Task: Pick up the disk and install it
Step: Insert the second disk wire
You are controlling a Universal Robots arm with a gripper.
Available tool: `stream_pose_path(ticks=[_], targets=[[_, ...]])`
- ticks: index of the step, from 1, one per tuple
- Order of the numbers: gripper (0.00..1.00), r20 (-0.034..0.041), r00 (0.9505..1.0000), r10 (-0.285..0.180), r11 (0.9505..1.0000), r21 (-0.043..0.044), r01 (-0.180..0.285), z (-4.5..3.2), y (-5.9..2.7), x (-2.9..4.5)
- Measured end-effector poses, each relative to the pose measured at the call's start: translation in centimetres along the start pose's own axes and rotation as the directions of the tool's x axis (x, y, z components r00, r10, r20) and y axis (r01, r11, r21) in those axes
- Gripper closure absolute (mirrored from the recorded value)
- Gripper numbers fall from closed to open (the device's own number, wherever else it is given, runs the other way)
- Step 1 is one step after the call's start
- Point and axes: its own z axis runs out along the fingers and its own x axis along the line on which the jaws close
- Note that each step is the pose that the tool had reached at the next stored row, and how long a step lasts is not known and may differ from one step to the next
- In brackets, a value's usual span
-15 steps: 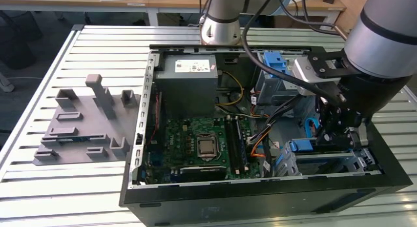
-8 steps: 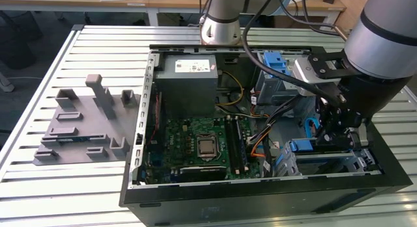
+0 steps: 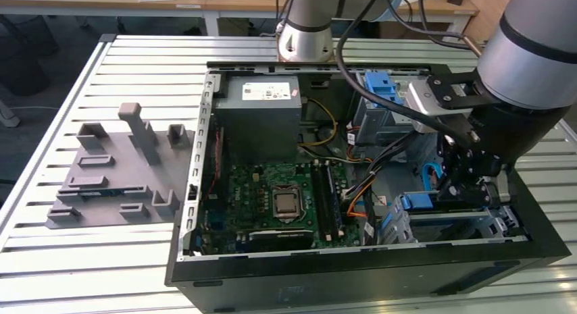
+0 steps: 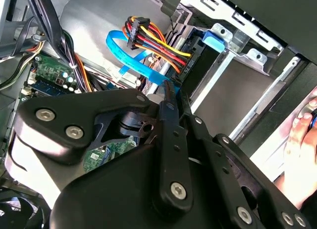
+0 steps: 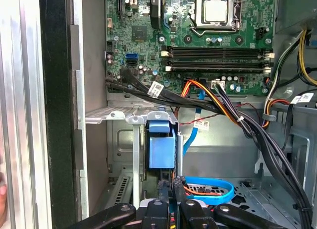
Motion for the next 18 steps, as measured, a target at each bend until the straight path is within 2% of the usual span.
stream_pose_path(ticks=[5,15,16,17,18], targets=[[0.84,-0.0025,0.9997,0.024,0.9997,0.0002,-0.024,0.1,0.0,0.0],[0.84,-0.0027,0.9997,0.026,0.9997,0.0002,-0.026,0.41,0.01,0.02],[0.83,-0.0026,0.9997,0.026,0.9997,0.0002,-0.026,0.42,0.0,0.02],[0.77,-0.0025,0.9997,0.026,0.9997,0.0002,-0.026,0.43,0.0,0.02],[0.77,-0.0025,0.9997,0.026,0.9997,0.0002,-0.026,0.43,0.0,0.02]])
